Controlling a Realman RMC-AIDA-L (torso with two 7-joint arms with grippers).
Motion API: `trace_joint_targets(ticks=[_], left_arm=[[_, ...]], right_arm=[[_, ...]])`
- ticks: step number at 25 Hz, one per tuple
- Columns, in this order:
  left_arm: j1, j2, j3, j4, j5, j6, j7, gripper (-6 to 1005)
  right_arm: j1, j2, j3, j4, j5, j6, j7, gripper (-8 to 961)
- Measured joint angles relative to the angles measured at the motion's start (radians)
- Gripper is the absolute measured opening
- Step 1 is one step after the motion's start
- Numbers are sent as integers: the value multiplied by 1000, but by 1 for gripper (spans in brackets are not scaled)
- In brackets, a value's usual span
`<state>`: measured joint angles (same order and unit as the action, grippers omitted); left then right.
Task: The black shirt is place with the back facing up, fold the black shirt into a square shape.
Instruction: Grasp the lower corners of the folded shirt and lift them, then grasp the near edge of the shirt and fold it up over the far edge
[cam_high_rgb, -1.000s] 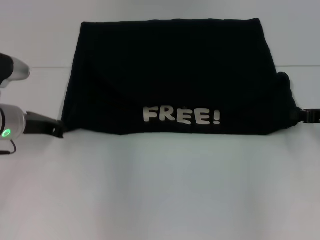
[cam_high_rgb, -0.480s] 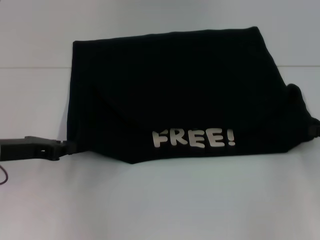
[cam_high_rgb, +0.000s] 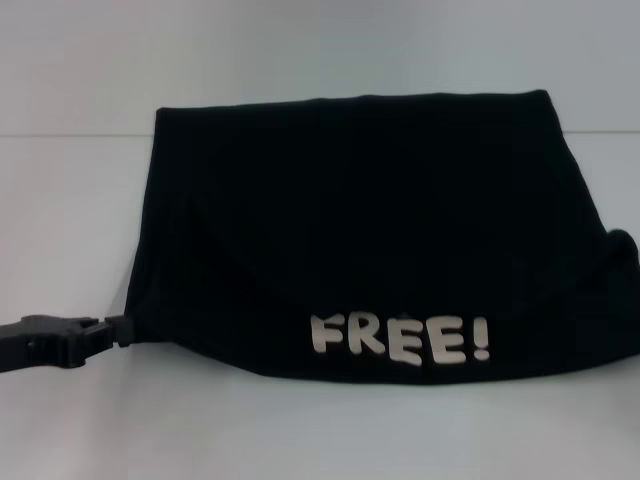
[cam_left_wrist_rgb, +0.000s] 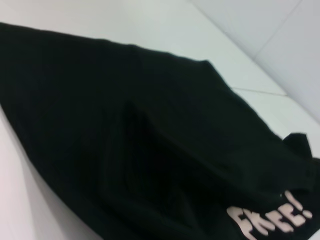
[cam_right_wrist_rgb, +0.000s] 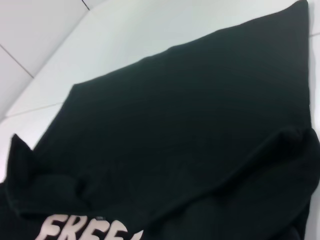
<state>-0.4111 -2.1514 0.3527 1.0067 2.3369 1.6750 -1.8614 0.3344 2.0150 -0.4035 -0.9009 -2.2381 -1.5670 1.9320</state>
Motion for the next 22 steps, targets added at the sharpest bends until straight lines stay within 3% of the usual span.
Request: trace_joint_targets(ticks=[4,14,22], left_arm=[[13,5,-39,-10,-1,48,17,41],[63,13,-114,-36,12,138,54,56],[109,13,-170,-39,17,196,63,68]], right_arm=[[-34,4,68,-7,-3,-74,-38,10],[-117,16,124,-7,-6,-159,-90,10],[-144,9,142,3,-9,-190,-106,11]])
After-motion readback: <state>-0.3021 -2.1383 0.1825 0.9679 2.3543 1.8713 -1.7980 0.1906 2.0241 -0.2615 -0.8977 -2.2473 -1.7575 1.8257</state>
